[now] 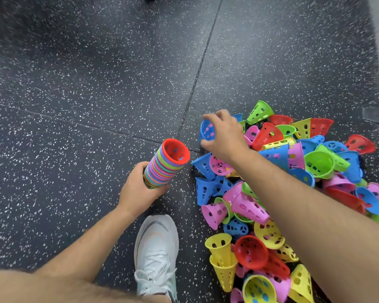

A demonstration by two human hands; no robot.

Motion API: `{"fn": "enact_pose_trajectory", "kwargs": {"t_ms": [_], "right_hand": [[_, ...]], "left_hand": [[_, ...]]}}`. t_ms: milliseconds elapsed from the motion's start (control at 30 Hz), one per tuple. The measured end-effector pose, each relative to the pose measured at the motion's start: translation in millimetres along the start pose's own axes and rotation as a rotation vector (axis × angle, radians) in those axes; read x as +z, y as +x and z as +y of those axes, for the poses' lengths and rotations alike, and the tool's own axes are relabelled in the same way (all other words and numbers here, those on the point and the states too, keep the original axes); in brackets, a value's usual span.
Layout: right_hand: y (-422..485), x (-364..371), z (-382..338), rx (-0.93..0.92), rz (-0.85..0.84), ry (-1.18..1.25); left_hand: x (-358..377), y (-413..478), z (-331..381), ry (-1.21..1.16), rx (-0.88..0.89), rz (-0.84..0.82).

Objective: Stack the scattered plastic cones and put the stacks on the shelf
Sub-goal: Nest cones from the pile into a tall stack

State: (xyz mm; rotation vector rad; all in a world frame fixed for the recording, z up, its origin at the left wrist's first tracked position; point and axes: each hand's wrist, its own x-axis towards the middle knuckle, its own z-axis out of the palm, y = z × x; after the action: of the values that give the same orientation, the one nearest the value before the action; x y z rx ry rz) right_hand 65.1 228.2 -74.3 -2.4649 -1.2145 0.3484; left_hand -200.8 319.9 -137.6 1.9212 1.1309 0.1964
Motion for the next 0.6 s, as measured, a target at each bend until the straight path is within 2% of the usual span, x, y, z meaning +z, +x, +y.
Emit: {"fn": "enact_pose_trajectory", "kwargs": {"t_ms": [100,200,367,467,533,600], "right_hand": [[-17.7,-29.3,-3.3,0.048,0.168,0.376],[-40.7,-47.9,-10.5,0.003,0.199,0.497],[-65.8,-44.9,-6.7,-0.116,-0.106,0.346],[-64.6,-36.0,5.6,0.041,-0.028,0.402],[-61.9,-26.8,15.3,0.068,-0.035,0.163],[-62.4,-16.4,20.2,0.047,-0.165,-0.134]], "left_hand": [[6.1,-2.0,2.7,0.021,0.014,-0.012],[12.7,-4.9,10.9,0.036,0.031,-0.026],[21.0,-9.6,18.5,0.047,0.073,-0.044],[21.6,-11.2,18.5,0.045,0.088,-0.051],[20.6,-12.9,18.7,0.043,0.088,-0.046],[19.5,-14.1,18.8,0.046,0.089,-0.041]]}}
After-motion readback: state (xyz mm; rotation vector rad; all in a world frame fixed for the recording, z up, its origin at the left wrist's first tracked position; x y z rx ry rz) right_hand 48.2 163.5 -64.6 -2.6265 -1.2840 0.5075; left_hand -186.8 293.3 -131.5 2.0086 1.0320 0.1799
